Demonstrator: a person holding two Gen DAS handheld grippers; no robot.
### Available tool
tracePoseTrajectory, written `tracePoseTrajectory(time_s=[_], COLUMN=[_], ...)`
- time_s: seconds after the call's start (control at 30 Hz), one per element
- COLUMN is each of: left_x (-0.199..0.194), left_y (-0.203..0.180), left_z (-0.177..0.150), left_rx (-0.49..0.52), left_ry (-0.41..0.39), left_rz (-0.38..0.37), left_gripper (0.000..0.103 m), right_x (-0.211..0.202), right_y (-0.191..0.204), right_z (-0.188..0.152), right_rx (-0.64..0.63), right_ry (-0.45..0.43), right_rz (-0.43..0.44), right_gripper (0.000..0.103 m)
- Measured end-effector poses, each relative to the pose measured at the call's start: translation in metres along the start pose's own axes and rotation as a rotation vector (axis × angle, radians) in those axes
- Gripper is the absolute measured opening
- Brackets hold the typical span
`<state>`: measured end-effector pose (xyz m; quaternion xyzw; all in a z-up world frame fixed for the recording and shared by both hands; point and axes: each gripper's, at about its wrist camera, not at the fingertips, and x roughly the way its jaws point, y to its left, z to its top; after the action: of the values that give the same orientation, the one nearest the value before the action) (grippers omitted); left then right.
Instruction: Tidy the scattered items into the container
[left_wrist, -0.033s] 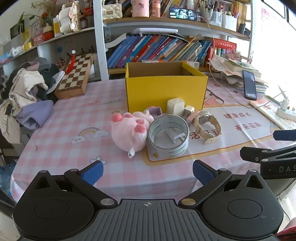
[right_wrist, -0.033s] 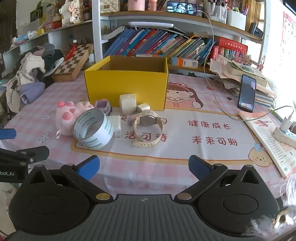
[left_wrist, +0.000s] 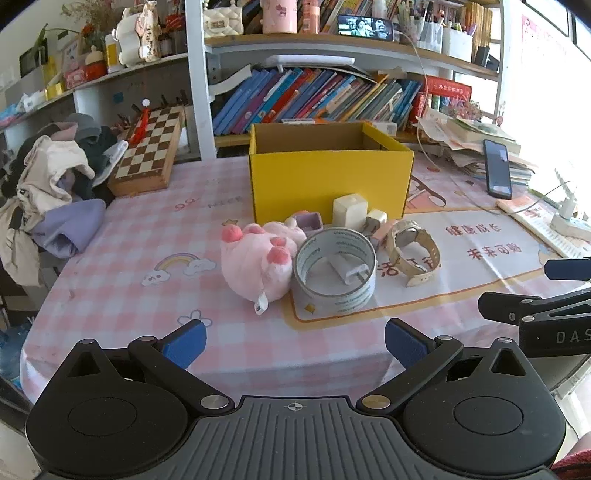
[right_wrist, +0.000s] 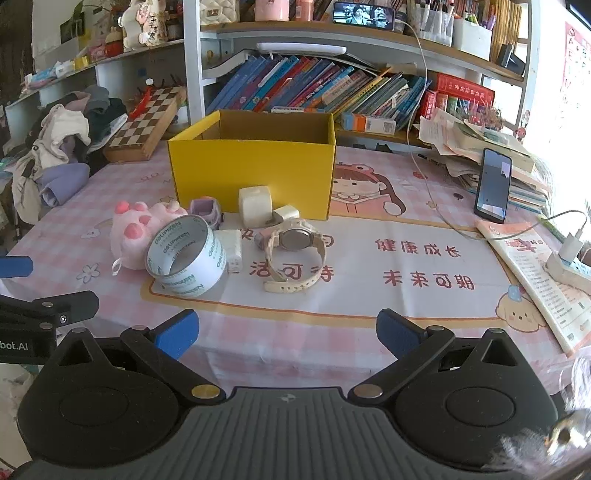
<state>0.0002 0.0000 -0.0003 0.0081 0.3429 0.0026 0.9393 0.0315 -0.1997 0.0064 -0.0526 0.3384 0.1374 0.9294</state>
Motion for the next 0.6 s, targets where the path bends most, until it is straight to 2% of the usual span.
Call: tracePoseTrajectory(time_s=[0.6], left_x=[0.005], left_y=[0.001], left_z=[-0.002], left_rx=[0.005], left_ry=[0.03], left_rz=[-0.001], left_gripper=[0.103], right_x=[0.005], right_y=[0.001], right_z=[-0.002], right_rx=[-0.008], right_ry=[0.009], right_rz=[0.001], right_gripper=[0.103])
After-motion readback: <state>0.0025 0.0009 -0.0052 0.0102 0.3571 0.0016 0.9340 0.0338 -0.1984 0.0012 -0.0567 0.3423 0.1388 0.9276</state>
